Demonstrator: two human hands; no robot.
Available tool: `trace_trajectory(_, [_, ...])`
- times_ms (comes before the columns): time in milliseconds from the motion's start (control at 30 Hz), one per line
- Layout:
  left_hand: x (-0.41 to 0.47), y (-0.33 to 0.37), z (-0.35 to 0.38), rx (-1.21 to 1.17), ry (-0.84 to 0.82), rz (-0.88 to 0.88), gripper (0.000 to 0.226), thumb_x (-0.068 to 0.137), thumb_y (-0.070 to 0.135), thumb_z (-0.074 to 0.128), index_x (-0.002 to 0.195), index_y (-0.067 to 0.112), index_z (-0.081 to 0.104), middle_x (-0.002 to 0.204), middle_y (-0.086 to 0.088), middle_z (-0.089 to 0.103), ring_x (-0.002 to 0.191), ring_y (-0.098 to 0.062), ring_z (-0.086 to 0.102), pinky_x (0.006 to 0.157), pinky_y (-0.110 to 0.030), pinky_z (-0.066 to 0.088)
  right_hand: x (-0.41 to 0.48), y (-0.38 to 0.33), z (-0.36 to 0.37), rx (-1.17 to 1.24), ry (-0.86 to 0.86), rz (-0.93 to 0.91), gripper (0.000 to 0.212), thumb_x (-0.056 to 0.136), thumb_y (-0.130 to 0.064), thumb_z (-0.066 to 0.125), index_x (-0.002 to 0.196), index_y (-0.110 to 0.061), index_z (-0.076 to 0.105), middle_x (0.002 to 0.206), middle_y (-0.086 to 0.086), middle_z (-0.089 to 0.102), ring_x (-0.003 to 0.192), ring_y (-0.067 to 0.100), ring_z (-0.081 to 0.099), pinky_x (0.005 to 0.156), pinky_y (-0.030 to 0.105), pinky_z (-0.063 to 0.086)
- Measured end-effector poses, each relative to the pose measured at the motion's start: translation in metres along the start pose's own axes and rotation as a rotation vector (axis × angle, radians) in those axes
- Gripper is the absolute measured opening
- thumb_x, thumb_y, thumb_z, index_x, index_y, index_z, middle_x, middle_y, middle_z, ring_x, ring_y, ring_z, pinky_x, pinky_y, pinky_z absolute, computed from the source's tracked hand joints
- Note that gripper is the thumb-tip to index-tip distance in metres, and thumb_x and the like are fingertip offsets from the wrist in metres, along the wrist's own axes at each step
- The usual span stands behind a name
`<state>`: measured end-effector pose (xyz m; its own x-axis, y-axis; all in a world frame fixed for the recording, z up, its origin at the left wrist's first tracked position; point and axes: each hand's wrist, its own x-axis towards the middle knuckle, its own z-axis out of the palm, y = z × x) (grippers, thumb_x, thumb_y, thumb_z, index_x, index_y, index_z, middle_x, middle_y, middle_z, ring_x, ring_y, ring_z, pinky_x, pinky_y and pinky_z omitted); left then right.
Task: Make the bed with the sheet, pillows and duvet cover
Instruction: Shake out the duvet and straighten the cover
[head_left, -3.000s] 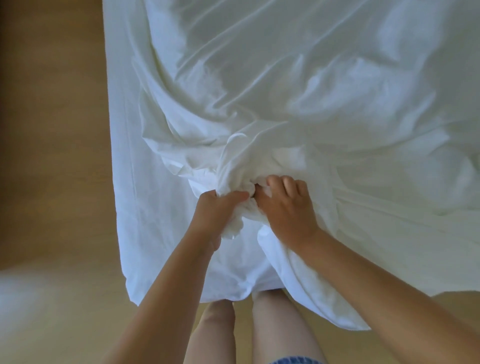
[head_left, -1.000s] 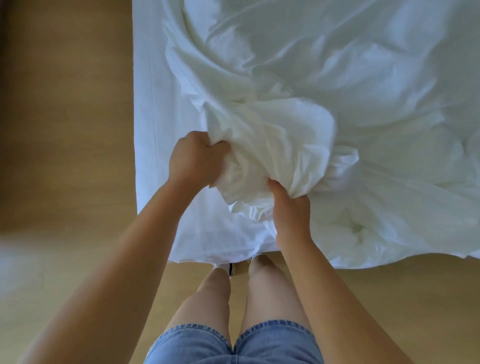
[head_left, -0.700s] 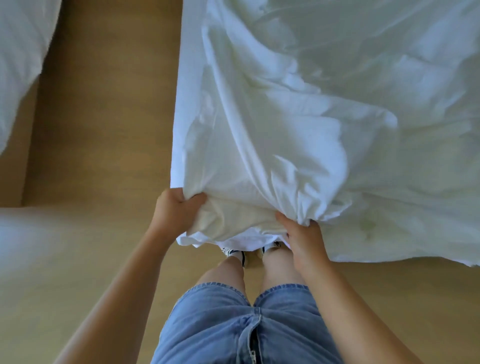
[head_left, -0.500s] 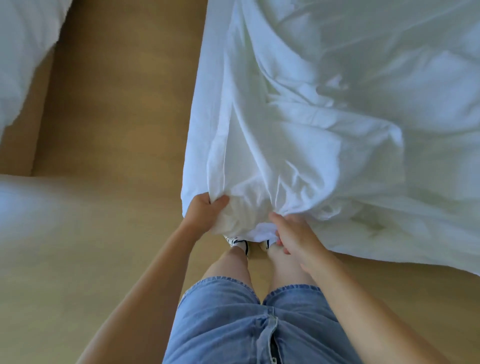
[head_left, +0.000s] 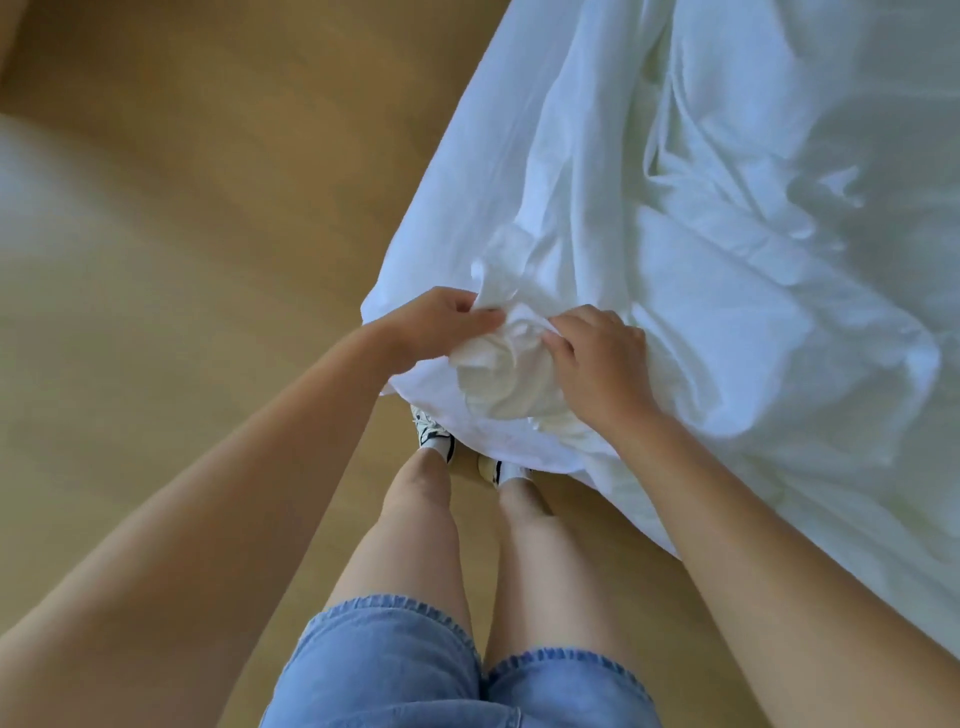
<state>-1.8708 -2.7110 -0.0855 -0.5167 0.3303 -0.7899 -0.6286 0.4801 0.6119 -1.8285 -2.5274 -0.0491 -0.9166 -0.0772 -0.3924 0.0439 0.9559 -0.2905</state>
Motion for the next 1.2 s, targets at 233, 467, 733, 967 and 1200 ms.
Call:
trace_trajectory(233, [0.051,0.051,0.01,0.412,0.077,0.284,0.051,0.091,0.048,0.053,0.057,0.015,0.035,0.057,0.001,0.038,0.052,-0.012,0.039,0.05,-0.023,0.03,0.0,0.011,-0.024,0.435,0.035,0.251,0.036,0.098,-0.02,0.043,0.064,-0.009,0.043,0.069,-0.008,0.044,0.067,0.009,0.044,0.058,0.018,0.031])
trace_trajectory(467, [0.042,0.06,0.022,0.498,0.347,0.18,0.056,0.086,0.069,0.039,0.084,0.015,0.053,0.08,0.0,0.06,0.078,-0.023,0.057,0.061,-0.032,0.039,0.003,0.019,-0.029,0.246,0.119,0.285,0.05,0.092,-0.011,0.05,0.051,-0.019,0.023,0.069,0.001,0.041,0.066,0.022,0.04,0.058,0.028,0.023])
trace_trajectory(733, [0.011,0.015,0.01,-0.37,0.175,-0.007,0.023,0.09,0.013,0.058,0.069,0.005,0.052,0.057,0.005,0.048,0.054,-0.009,0.045,0.059,-0.014,0.04,0.003,0.008,-0.029,0.287,0.09,0.293,0.043,0.092,-0.011,0.049,0.057,-0.019,0.026,0.073,-0.005,0.036,0.074,0.027,0.045,0.064,0.032,0.033])
trace_trajectory(967, [0.059,0.052,0.001,-0.287,-0.164,0.056,0.022,0.094,0.005,0.052,0.114,0.007,0.062,0.093,-0.003,0.062,0.078,-0.012,0.058,0.07,-0.019,0.049,-0.013,0.019,-0.035,0.357,0.119,0.388,0.038,0.085,-0.001,0.048,0.054,-0.011,0.03,0.089,0.001,0.048,0.068,0.017,0.047,0.057,0.009,0.033])
trace_trajectory(1200, [0.042,0.048,0.005,-0.579,-0.361,-0.037,0.044,0.079,0.055,0.062,0.107,0.022,0.065,0.105,0.004,0.072,0.099,-0.012,0.067,0.073,-0.021,0.054,-0.01,0.016,-0.033,0.371,0.122,0.412,0.041,0.089,-0.009,0.05,0.054,-0.013,0.03,0.077,-0.002,0.044,0.068,0.023,0.046,0.06,0.024,0.028])
